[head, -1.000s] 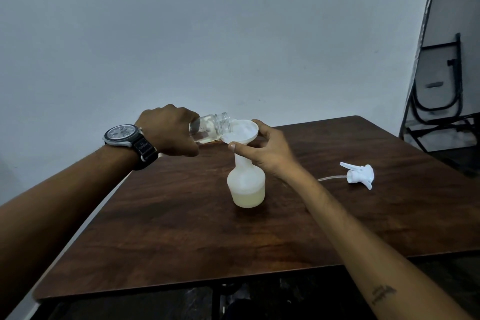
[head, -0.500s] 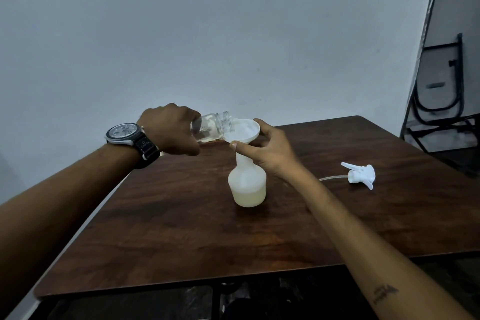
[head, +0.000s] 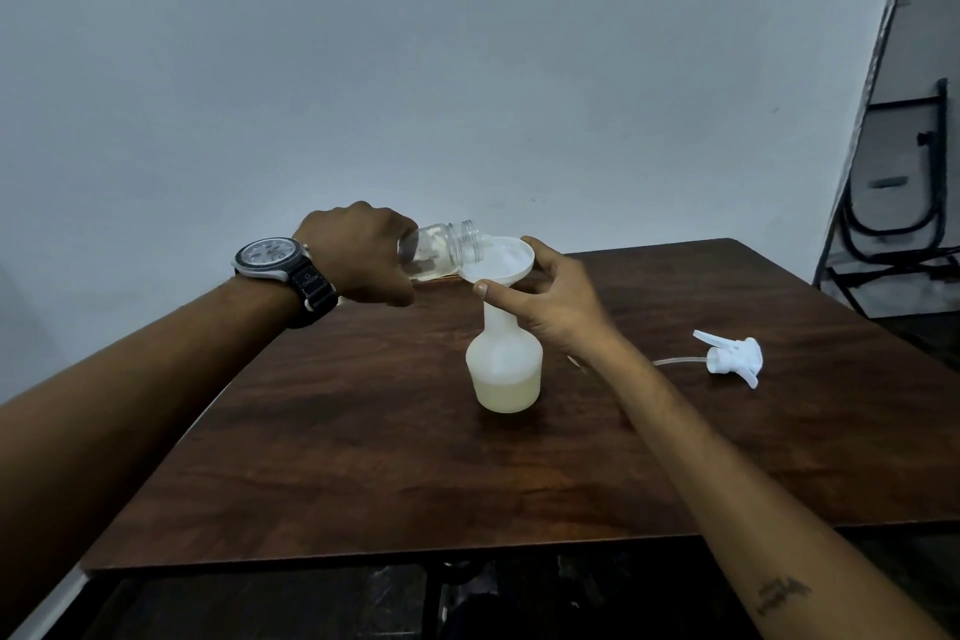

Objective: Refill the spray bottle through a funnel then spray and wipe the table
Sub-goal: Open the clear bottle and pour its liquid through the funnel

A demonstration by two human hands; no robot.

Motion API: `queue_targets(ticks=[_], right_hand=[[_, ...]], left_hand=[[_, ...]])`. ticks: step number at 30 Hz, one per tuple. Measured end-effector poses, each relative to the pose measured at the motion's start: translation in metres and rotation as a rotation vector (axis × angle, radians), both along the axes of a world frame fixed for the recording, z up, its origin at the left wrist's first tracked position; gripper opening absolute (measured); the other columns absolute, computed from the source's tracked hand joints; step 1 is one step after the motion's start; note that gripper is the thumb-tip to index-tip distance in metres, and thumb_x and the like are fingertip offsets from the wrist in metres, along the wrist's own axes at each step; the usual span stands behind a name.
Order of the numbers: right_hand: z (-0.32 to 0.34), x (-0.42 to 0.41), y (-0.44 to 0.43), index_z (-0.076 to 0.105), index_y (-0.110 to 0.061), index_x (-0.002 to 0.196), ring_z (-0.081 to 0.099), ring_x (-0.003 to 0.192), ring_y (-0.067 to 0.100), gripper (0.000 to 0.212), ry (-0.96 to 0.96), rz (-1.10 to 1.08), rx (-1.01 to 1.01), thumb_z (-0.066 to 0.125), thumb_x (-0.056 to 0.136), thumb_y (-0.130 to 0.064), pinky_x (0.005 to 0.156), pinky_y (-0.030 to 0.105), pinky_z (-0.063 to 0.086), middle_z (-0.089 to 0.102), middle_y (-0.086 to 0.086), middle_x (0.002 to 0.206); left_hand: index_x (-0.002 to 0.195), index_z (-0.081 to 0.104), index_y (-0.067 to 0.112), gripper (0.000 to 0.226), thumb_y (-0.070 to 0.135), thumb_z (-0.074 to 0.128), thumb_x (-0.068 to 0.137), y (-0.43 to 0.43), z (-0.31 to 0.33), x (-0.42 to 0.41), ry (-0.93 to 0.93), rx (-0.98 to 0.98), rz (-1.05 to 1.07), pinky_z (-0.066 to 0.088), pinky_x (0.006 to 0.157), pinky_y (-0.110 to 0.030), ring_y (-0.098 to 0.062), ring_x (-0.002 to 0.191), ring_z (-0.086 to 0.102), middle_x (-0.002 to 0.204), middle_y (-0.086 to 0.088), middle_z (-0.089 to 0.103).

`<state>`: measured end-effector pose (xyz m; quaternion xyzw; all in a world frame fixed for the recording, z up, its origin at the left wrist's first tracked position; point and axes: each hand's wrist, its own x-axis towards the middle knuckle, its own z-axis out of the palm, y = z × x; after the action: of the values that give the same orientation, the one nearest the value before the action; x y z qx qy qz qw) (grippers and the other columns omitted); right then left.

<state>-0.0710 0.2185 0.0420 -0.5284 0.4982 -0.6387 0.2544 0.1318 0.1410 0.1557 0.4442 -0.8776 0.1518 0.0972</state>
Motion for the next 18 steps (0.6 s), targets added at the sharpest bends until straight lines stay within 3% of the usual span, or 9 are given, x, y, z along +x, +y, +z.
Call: queue_targets(ticks=[4, 10, 18], right_hand=[[-0.0026, -0.001, -0.0021, 0.073, -0.026, 0.114, 0.074, 0.106, 0.014, 0.045, -0.012, -0.007, -0.004, 0.094, 0.075, -0.033, 0.079, 0.035, 0.059, 0.079, -0.007, 0.109], [-0.0044, -0.0029, -0.0023, 0.074, -0.03, 0.111, 0.076, 0.109, 0.02, 0.043, -0.023, 0.034, -0.015, 0.094, 0.074, -0.032, 0.096, 0.056, 0.061, 0.081, -0.002, 0.11], [-0.0017, -0.0005, 0.0006, 0.074, -0.028, 0.112, 0.076, 0.109, 0.025, 0.049, -0.019, 0.043, -0.031, 0.093, 0.069, -0.039, 0.098, 0.064, 0.057, 0.081, 0.0, 0.11]], left_hand=[[0.088, 0.06, 0.031, 0.027, 0.039, 0.073, 0.066, -0.0011, 0.0001, 0.0005, 0.0, -0.012, -0.016, 0.036, 0.057, -0.024, -0.014, 0.071, 0.06, 0.076, 0.01, 0.063], [0.09, 0.062, 0.028, 0.028, 0.038, 0.072, 0.065, -0.0022, 0.0, 0.0004, -0.008, -0.038, -0.037, 0.041, 0.059, -0.024, -0.018, 0.074, 0.063, 0.077, 0.008, 0.063], [0.093, 0.062, 0.028, 0.029, 0.036, 0.072, 0.068, 0.0027, 0.0039, -0.001, -0.032, -0.065, -0.035, 0.03, 0.055, -0.023, -0.02, 0.076, 0.061, 0.077, 0.007, 0.059]])
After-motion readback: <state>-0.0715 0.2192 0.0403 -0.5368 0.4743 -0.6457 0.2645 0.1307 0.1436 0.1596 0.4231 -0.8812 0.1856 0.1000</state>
